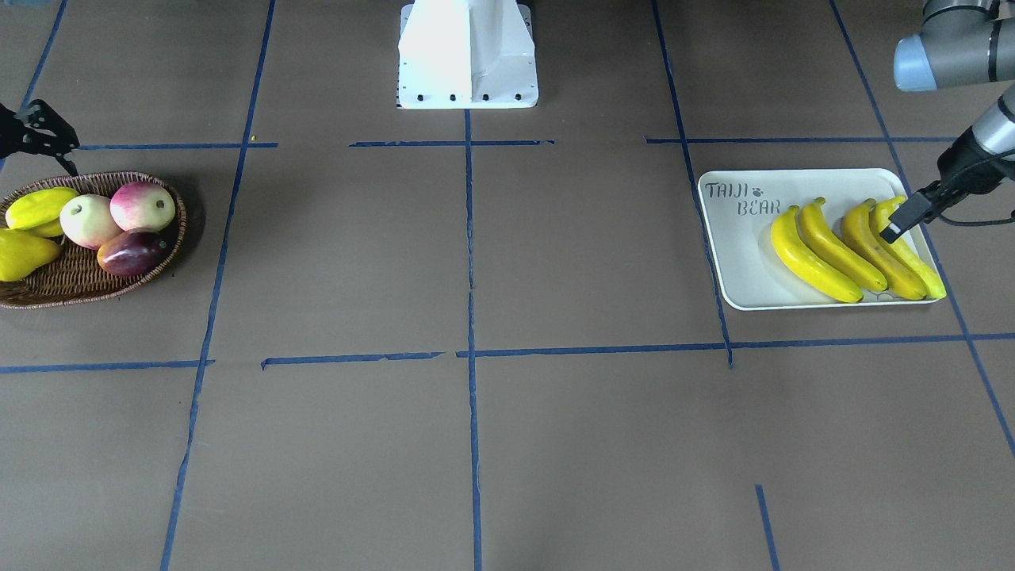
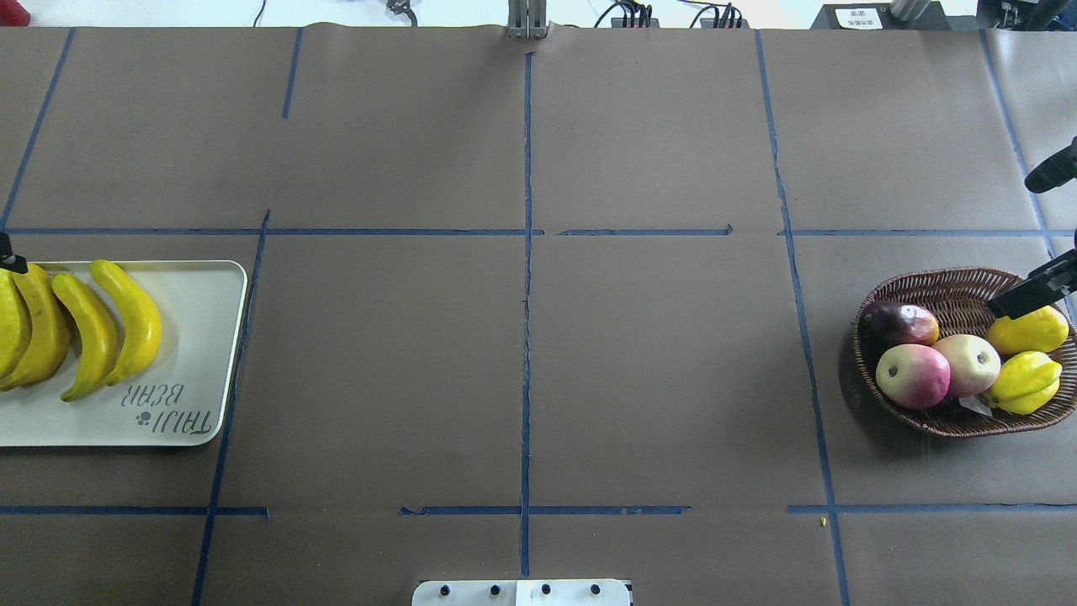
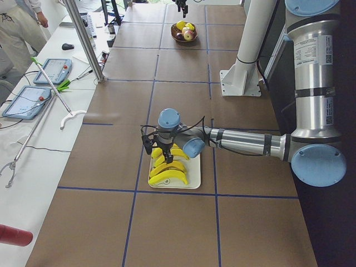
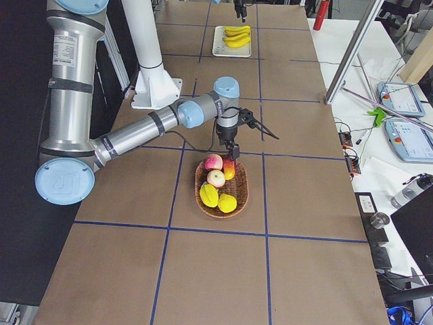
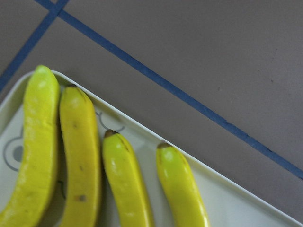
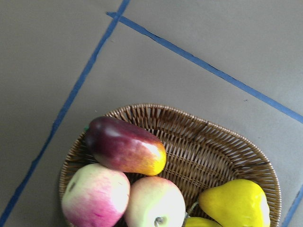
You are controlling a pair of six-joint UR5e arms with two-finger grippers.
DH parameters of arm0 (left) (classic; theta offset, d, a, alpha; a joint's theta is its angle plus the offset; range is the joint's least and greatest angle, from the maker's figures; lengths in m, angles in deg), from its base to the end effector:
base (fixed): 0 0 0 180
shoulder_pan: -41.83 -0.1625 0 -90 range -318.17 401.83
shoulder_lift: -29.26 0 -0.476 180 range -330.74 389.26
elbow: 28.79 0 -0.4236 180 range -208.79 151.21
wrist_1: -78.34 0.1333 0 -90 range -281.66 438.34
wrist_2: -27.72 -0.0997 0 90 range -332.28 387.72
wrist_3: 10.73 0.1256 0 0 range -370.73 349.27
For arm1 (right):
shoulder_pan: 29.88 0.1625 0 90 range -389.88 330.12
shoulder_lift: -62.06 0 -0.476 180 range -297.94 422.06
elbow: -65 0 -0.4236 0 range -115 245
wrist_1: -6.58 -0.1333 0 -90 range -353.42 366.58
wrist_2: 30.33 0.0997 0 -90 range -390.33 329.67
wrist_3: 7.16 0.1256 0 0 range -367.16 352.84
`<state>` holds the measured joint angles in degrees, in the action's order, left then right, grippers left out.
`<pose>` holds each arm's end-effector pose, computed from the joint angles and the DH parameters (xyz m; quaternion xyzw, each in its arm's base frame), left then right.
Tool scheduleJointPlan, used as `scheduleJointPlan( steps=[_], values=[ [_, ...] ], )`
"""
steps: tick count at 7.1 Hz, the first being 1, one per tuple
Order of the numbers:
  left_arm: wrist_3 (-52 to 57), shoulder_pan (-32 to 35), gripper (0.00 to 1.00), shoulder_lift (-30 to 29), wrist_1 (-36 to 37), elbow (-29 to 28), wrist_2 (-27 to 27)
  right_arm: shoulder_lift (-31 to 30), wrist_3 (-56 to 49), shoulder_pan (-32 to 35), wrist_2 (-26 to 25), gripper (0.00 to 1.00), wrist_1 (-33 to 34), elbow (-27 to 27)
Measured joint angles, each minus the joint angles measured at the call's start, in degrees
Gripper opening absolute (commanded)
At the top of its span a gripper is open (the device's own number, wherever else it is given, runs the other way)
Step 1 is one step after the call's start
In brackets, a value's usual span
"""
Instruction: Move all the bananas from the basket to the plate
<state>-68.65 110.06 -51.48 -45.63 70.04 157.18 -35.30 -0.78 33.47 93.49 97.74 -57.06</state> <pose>0.1297 -0.4690 0.6612 0.0014 0.4222 -0.1870 0.8870 -0.1483 -0.4368 0.5134 0.1062 -0.3285 -0.2232 0.9116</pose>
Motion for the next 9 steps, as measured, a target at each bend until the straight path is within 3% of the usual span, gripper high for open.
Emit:
scheduleJointPlan(
  steps=[3,5,7,9],
  values=[
    [27.08,6.88,1.00,3.91,5.15,0.13,0.94,-1.27,-17.26,10.34,4.07,0.99,-0.20,8.09],
    [44.02,12.19,1.00,4.33,14.22,1.16,1.06,-1.25,-25.83,15.38,5.25,0.99,-0.36,14.09],
    [52.92,15.80,1.00,4.73,24.93,5.08,1.45,-1.24,-28.11,18.10,6.31,0.99,-0.47,17.81],
    [59.91,19.69,1.00,5.20,30.86,6.40,4.03,-1.22,-28.10,21.37,8.99,0.98,-0.46,21.16]
  ],
)
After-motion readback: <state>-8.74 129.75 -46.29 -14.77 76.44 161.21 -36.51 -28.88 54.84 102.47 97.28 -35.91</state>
